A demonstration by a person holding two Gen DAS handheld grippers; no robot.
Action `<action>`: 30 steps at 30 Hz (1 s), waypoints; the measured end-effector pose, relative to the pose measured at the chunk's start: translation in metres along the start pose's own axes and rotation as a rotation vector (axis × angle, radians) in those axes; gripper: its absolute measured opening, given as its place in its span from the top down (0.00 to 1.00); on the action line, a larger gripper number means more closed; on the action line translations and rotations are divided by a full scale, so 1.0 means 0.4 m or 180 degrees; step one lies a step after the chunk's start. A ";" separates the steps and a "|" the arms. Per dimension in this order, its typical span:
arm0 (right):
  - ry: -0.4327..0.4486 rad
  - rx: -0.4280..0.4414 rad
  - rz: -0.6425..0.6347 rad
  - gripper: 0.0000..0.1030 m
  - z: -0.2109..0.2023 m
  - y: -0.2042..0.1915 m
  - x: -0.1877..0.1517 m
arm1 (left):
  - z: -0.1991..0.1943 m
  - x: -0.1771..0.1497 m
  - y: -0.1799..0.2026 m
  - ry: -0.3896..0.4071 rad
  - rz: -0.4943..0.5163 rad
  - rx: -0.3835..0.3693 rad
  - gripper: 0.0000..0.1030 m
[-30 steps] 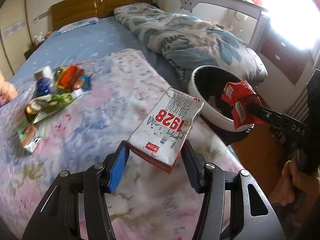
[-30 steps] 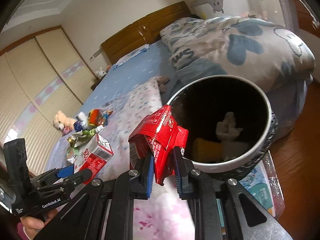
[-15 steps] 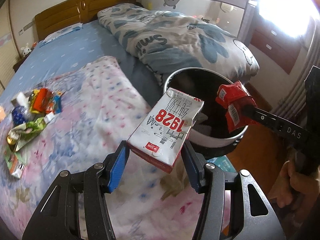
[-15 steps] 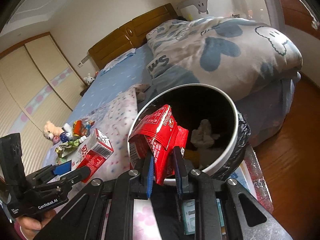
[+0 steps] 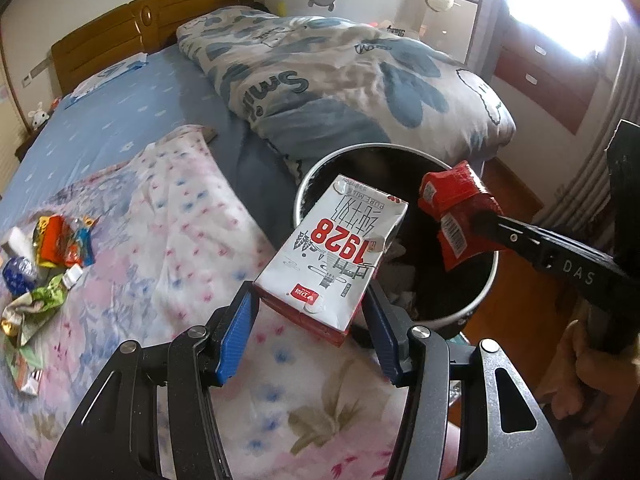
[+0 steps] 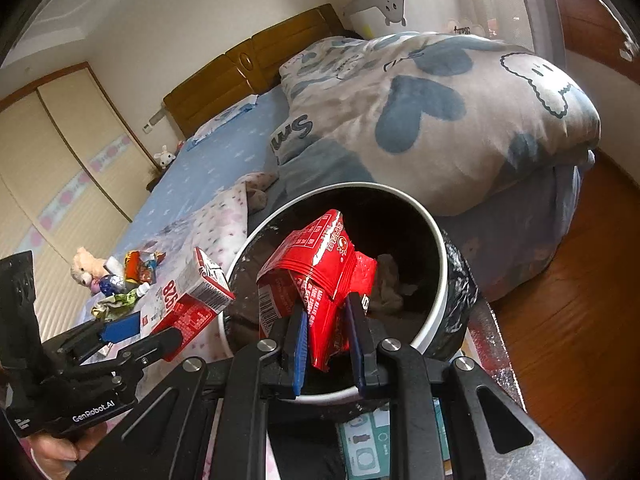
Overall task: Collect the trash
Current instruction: 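Carry the carton and red bag over the bin and open both tools, then move both tools back toward the remaining wrappers on the bed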
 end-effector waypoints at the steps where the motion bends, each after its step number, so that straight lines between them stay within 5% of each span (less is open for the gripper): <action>1: -0.0013 -0.0001 0.0005 0.83 0.004 0.003 0.004 | 0.004 0.006 0.003 -0.0001 0.0000 -0.0015 0.48; 18: -0.0152 -0.0113 0.0026 0.78 0.053 0.026 0.029 | 0.091 0.039 0.028 -0.0190 -0.0035 -0.0104 0.47; 30: -0.0119 -0.0121 0.0067 0.53 0.039 0.020 0.020 | 0.059 -0.028 -0.046 -0.0174 -0.0392 -0.0211 0.47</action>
Point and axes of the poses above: each gripper's, at about its wrist camera, not at the fingertips, and z roughly the way its jaws point, y to its right, x to its top, the point moved 1 cm from there along z, roughly the way its jaws point
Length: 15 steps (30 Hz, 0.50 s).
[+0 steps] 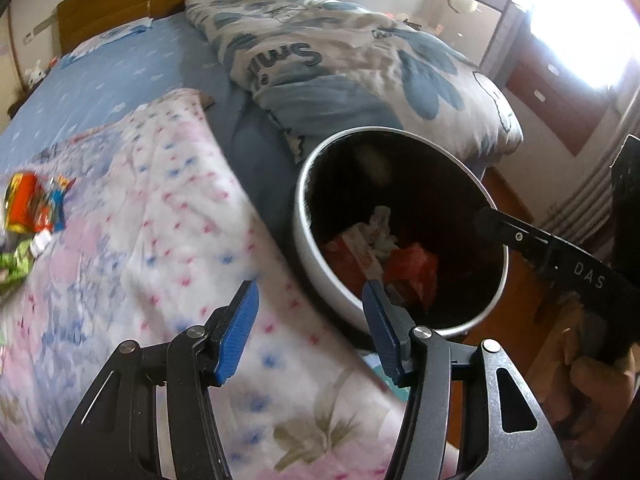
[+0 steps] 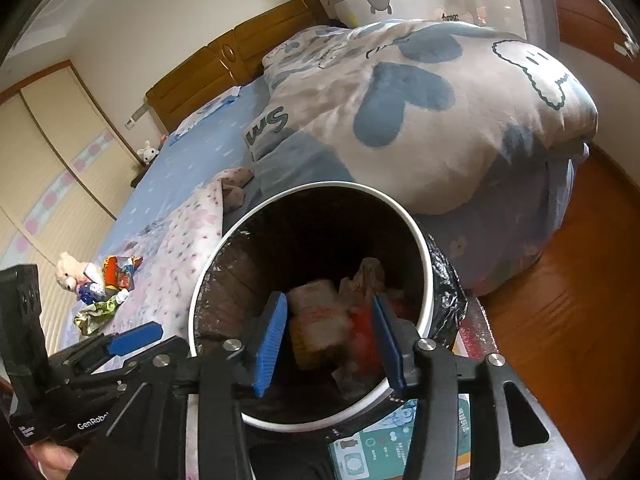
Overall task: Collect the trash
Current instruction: 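Move both tools back toward the remaining wrappers on the bed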
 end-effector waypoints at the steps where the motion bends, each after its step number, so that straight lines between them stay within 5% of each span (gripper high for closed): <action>1: 0.0007 0.0008 -0.0002 0.51 -0.003 -0.004 -0.003 | -0.004 -0.005 -0.006 0.0009 -0.0025 -0.0001 0.46; 10: 0.0082 0.0243 -0.0045 0.15 -0.022 -0.093 -0.039 | -0.095 -0.095 -0.118 0.0222 -0.0470 0.0157 0.37; 15: 0.0077 0.0383 -0.0215 0.11 -0.016 -0.176 -0.066 | -0.140 -0.144 -0.195 0.0303 -0.0722 0.0306 0.32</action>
Point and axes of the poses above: each gripper's, at about its wrist camera, not at the fingertips, and z roughly the way its jaws point, y to its right, x to its top, the point moved 1 cm from there along z, roughly the way its jaws point
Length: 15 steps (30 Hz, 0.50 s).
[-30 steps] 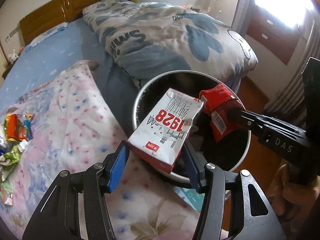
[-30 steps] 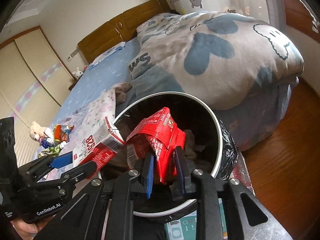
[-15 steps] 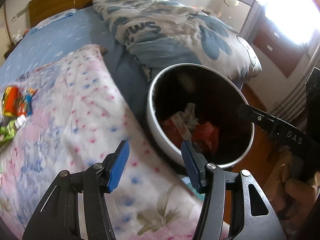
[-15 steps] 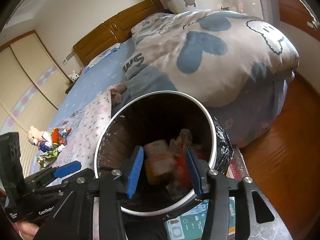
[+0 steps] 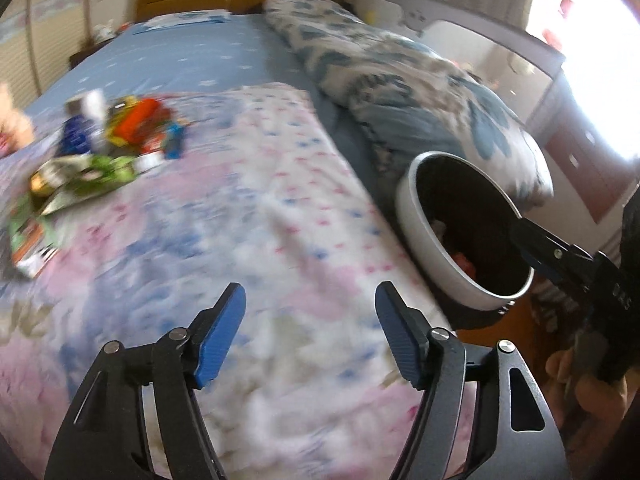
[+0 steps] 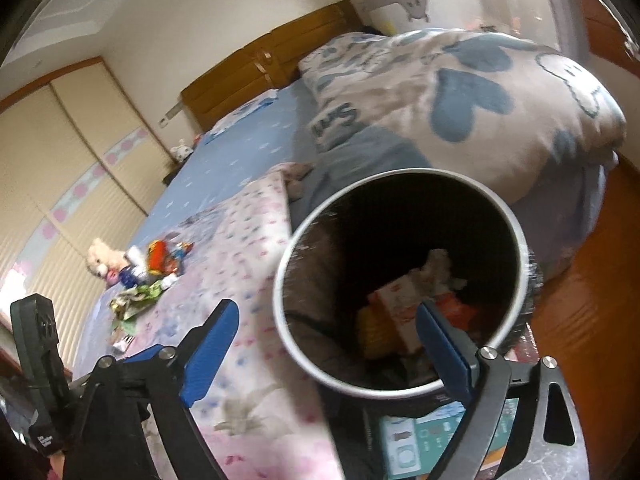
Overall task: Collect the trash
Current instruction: 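Move both tools back toward the remaining wrappers on the bed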
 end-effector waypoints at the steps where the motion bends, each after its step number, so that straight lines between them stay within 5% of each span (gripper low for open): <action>1: -0.0010 0.0027 -0.0025 0.11 0.003 -0.015 -0.005 | -0.008 -0.005 -0.017 0.0008 -0.0044 0.0035 0.32; 15: -0.0167 0.0327 -0.0322 0.10 0.067 -0.177 -0.047 | -0.076 -0.053 -0.197 0.0105 -0.0418 0.0365 0.31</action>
Point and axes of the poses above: each gripper's, at about its wrist camera, not at the fingertips, and z roughly the way its jaws point, y to its right, x to its top, the point moved 1 cm from there along z, roughly the way its jaws point
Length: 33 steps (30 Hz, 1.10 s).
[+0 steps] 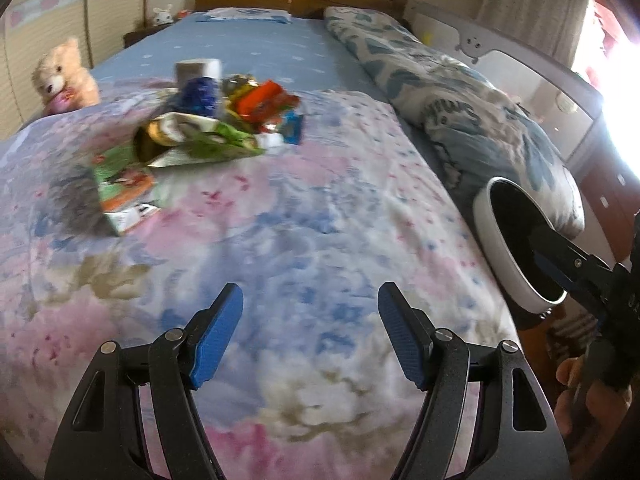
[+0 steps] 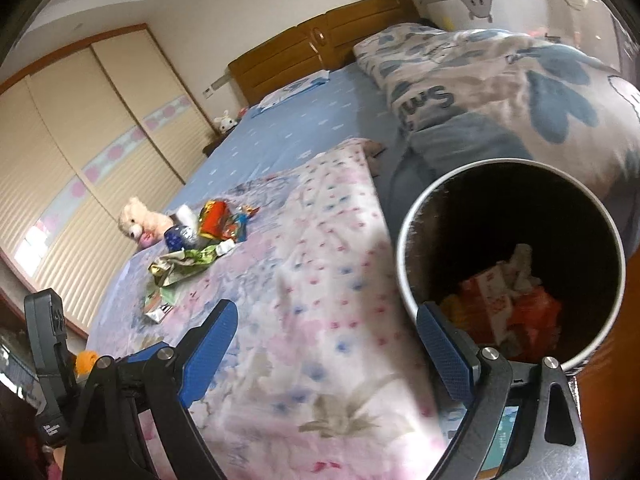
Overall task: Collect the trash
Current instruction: 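Move both tools back toward the remaining wrappers on the bed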
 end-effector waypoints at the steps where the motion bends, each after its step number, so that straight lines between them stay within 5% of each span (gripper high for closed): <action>1: -0.0014 0.0023 -0.0007 0.10 0.006 -0.008 -0.002 | -0.002 0.001 -0.012 0.0008 -0.0023 0.0018 0.31; 20: -0.0213 0.0282 -0.0247 0.10 0.158 -0.141 0.018 | 0.002 0.052 -0.231 0.0065 -0.0566 0.0474 0.29; 33: -0.0393 0.0507 -0.0561 0.11 0.377 -0.267 0.118 | 0.059 0.134 -0.313 0.0037 -0.0719 0.0669 0.23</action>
Point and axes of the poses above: each gripper's, at about its wrist camera, not at the fingertips, and z roughly the way its jaws point, y to its right, x to its top, the point moved 1 cm from there along z, roughly the way its jaws point
